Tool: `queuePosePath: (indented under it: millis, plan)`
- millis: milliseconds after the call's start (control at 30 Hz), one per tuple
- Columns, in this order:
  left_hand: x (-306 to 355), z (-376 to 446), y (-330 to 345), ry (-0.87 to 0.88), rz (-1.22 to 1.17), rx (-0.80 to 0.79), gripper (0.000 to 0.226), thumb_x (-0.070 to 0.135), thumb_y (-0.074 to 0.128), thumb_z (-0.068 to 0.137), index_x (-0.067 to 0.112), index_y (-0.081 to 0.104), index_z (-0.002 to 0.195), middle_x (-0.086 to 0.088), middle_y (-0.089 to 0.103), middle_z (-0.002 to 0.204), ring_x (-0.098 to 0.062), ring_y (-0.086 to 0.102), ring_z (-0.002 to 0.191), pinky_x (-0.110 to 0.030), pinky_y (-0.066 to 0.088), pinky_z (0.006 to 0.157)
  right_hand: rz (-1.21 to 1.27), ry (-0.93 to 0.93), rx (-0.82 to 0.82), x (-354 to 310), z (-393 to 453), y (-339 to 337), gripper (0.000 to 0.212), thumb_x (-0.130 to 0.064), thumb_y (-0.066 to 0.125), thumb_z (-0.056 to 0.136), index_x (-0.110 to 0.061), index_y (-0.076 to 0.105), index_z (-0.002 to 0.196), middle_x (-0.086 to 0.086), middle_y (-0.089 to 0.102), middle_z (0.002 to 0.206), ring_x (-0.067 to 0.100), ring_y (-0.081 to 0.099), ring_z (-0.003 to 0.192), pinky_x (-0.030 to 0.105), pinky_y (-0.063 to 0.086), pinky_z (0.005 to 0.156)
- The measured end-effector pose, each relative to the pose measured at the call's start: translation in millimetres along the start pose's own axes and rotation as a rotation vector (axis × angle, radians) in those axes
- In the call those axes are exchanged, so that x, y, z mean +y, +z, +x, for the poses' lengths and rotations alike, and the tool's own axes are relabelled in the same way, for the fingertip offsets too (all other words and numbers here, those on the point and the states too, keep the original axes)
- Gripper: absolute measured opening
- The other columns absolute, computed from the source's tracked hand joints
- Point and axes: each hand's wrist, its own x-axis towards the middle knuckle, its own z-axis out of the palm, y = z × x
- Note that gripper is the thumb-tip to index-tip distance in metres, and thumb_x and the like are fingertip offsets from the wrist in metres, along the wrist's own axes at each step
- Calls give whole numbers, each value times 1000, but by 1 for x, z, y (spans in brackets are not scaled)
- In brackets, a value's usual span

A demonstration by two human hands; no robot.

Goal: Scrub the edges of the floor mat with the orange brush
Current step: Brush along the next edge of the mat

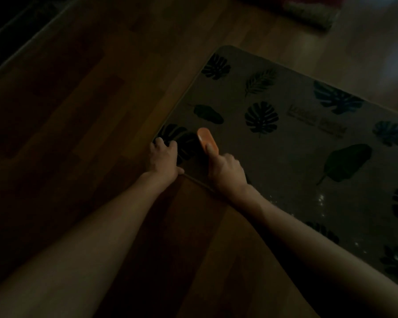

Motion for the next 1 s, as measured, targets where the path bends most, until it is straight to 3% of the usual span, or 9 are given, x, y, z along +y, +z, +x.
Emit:
queuePosePath:
  millis: [67,167,333,433,600,700,833,1000]
  plan:
    - [1,-1,0,-6,-22,-13,78,32,75,86,23,29,148,-22,18,154,-41,26,139,-48,35,110,-5,-10,-44,5,-30,7,68,-22,46,104,-30,7,159,19,50,126,29,61,96,42,56,83]
    - [2,-4,2,0,-54,-53,84,27,69,92,38,15,156,-22,6,158,-43,17,143,-51,32,112,4,-29,-66,19,-66,15,71,-22,45,105,-33,2,160,19,49,128,25,61,92,35,52,77]
    - [20,-8,8,83,25,1,86,8,63,93,39,14,156,-12,-7,162,-41,2,149,-53,31,115,-28,-47,-102,33,-89,16,77,-23,49,103,-34,-1,159,17,47,129,19,55,89,30,46,75]
    - [38,-10,15,251,69,30,87,6,64,90,34,16,157,-7,-1,164,-34,3,150,-49,29,115,-9,-2,-59,39,-64,6,70,-23,48,103,-35,6,159,16,50,123,19,55,83,34,49,73]
    - [36,-9,18,247,-40,-53,75,11,59,93,32,24,156,-4,6,166,-30,4,152,-48,20,121,5,38,0,34,-17,-5,63,-25,48,103,-32,16,157,16,54,112,18,44,66,30,37,58]
    - [29,-8,22,276,-23,-36,71,13,55,98,34,21,156,-3,2,166,-28,1,152,-48,21,120,4,56,-9,32,-2,-13,64,-25,48,103,-32,15,158,17,53,115,19,49,73,33,41,63]
    - [27,-8,27,283,-20,-18,69,11,51,100,33,19,157,-3,0,166,-28,0,152,-47,22,120,23,48,-20,29,-15,-11,66,-26,47,104,-33,11,158,16,51,116,11,43,64,31,40,63]
    - [30,-11,29,258,17,-62,78,4,51,99,33,10,158,-2,-8,166,-27,-6,153,-46,19,122,-18,46,-73,36,-77,11,65,-24,41,106,-34,4,159,18,52,120,28,61,88,36,48,71]
